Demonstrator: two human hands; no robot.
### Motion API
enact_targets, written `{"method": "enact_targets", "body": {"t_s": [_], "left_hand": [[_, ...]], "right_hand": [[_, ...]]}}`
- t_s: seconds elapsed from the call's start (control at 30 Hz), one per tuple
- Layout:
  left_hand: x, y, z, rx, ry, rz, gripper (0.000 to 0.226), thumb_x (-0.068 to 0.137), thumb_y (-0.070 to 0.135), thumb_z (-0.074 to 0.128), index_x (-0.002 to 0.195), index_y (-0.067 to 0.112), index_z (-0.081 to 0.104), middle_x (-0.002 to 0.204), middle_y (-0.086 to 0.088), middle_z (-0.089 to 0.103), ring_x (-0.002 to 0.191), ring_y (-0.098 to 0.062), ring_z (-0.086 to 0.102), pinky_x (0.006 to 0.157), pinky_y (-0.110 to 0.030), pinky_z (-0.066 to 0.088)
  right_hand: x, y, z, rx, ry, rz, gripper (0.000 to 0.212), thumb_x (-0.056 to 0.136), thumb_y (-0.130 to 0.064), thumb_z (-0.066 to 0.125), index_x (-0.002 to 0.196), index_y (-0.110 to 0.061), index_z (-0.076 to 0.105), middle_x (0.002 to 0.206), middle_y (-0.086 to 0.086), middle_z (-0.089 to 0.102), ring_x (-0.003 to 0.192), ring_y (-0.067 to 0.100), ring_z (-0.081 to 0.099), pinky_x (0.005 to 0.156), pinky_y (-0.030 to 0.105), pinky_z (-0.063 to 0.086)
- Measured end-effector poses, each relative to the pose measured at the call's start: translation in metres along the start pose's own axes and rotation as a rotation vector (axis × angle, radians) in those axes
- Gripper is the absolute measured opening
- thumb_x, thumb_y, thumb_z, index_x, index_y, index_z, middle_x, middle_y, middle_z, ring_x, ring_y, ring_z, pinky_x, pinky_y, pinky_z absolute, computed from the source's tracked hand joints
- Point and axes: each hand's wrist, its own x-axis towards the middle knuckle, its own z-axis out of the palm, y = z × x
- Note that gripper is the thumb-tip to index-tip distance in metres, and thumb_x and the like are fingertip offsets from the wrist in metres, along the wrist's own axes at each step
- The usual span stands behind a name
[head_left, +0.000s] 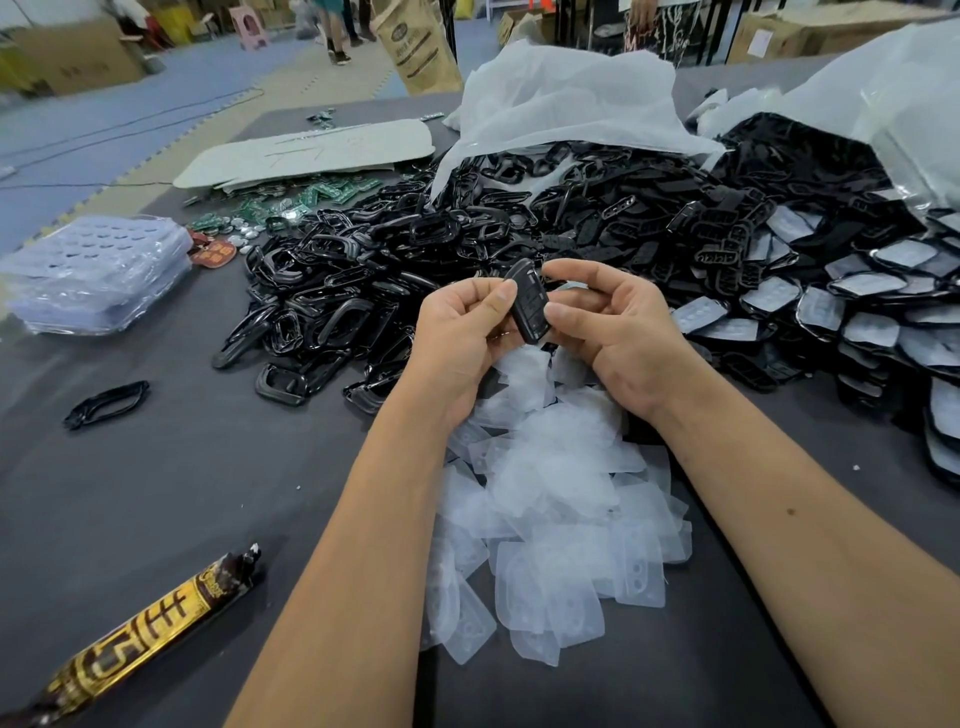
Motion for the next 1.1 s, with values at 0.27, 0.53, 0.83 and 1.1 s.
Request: {"method": "enact_targets", "body": {"t_s": [0.27,0.53,0.83,1.1], "left_hand": [[-0.003,0.005,0.002,-0.026,0.006,0.002,0.018,0.105,0.007,0.055,0.096,0.0,0.069,0.084,-0.01,0.075,0.072,-0.015,0.071,0.068,-0.027,0.061],[-0.001,0.009,0.026,0.183,0.041,0.036,0.015,0.105,0.013,0.058,0.1,0.007,0.071,0.085,-0.008,0.075,0.075,-0.017,0.07,0.083,-0.037,0.064],[0.014,0.003,0.147,0.742,-0.121,0.297,0.046,0.105,0.023,0.055,0.061,0.017,0.046,0.052,0.006,0.042,0.056,-0.013,0.04,0.061,-0.037,0.029],[0.016,-0.036,0.231,1.045,-0.318,0.436,0.024,0.107,0.029,0.048,0.089,0.015,0.054,0.096,-0.005,0.064,0.116,-0.035,0.052,0.094,-0.046,0.043]], "right_hand": [[-0.005,-0.006,0.0,-0.015,-0.002,-0.022,0.044,0.073,-0.001,0.078,0.115,-0.006,0.069,0.081,0.005,0.076,0.073,0.017,0.072,0.073,0.025,0.06],[-0.011,-0.038,-0.02,-0.558,0.116,-0.215,0.027,0.08,0.012,0.08,0.095,-0.011,0.078,0.083,0.005,0.078,0.078,0.016,0.074,0.079,0.03,0.062],[-0.038,-0.091,-0.093,-1.246,0.499,-0.447,0.028,0.082,0.003,0.07,0.097,-0.018,0.082,0.089,-0.007,0.078,0.082,0.004,0.071,0.082,0.011,0.052],[-0.061,-0.132,-0.154,-1.599,0.625,-0.162,0.024,0.084,-0.003,0.069,0.096,-0.019,0.082,0.099,0.011,0.076,0.103,0.031,0.065,0.092,0.039,0.052]]}}
